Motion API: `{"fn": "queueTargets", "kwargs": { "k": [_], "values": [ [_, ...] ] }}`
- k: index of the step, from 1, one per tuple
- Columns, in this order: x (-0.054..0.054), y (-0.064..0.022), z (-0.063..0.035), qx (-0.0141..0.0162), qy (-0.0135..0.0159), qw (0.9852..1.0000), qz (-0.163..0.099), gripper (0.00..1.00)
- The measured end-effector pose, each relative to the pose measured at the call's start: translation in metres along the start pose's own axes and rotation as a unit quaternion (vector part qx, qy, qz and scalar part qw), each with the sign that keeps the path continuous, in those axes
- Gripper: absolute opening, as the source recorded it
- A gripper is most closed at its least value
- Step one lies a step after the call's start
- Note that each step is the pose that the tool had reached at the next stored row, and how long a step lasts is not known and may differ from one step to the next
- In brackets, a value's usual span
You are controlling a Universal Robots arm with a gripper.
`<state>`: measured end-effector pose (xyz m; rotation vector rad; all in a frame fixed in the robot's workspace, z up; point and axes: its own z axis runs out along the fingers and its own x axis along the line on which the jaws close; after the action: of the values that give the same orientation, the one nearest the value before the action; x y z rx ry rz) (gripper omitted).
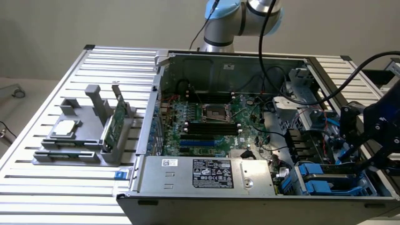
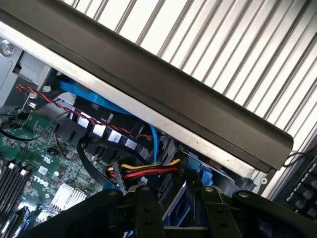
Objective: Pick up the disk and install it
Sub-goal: 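Insert the first disk wire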
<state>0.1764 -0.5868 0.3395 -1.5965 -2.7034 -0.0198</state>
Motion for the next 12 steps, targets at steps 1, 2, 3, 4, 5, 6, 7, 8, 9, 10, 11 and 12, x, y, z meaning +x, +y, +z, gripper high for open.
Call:
{"fn": "queueTargets", "kwargs": {
  "k": [1,2,3,4,5,6,7,8,9,10,11,12],
  "values": [
    [0.0001,0.0,0.0,0.0,0.0,1.0,0.002,0.28],
    [0.0001,0.0001,0.0,0.0,0.0,1.0,0.004,0.28],
    [0.0002,0.0001,0.0001,0.0,-0.0001,1.0,0.006,0.28],
    [0.0002,0.0001,0.0001,-0.0001,-0.0001,1.0,0.007,0.21],
    [0.0003,0.0001,0.0001,-0.0001,-0.0001,1.0,0.009,0.21],
    [0.0004,0.0002,0.0001,-0.0001,-0.0001,0.9999,0.011,0.21],
    [0.0004,0.0002,0.0001,-0.0001,-0.0001,0.9999,0.013,0.21],
    [0.0005,0.0002,0.0001,-0.0001,-0.0001,0.9999,0.015,0.21],
    [0.0006,0.0003,0.0001,-0.0001,-0.0001,0.9999,0.017,0.21],
    [0.0008,0.0004,0.0001,-0.0001,-0.0002,0.9998,0.02,0.19],
    [0.001,0.0004,0.0001,0.0,-0.0001,0.9998,0.022,0.19],
    [0.0011,0.0002,0.0001,0.0004,0.0001,0.9997,0.023,0.16]
  ]
}}
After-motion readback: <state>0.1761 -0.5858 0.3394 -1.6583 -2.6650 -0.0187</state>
